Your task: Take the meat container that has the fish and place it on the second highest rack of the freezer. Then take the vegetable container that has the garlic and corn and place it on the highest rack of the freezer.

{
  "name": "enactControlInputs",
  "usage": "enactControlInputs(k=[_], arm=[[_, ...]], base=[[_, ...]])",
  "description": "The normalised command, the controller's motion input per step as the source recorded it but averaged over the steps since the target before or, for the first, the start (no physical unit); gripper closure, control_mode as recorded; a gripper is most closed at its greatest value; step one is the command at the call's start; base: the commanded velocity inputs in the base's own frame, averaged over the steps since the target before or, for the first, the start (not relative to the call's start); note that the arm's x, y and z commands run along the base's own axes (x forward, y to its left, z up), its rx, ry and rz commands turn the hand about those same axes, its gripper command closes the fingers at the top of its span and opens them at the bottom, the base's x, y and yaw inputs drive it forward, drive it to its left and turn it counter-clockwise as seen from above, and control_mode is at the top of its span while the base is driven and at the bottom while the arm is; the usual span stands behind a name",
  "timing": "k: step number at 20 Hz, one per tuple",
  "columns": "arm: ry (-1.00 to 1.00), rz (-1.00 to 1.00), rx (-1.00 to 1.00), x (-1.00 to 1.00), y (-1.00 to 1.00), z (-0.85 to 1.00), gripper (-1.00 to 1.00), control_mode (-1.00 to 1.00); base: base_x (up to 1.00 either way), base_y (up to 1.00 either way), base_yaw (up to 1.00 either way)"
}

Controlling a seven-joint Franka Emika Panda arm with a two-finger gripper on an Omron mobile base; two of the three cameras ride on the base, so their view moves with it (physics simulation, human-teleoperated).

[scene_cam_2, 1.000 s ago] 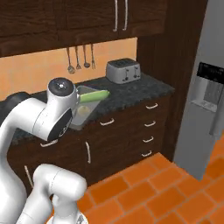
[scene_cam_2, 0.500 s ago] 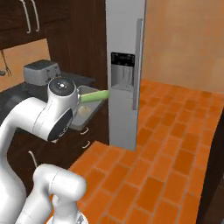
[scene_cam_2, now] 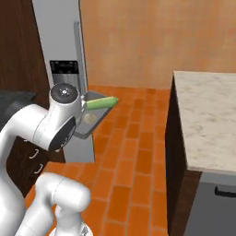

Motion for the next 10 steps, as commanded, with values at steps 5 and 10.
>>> enactControlInputs(k=[5,10], arm=[[0.0,0.0,0.0,0.0,0.0,0.0,1.0,1.0],[0.0,0.0,0.0,0.0,0.0,0.0,1.0,1.0]], base=[[1.0,-0.64,0.09],[1.0,-0.63,0.17]])
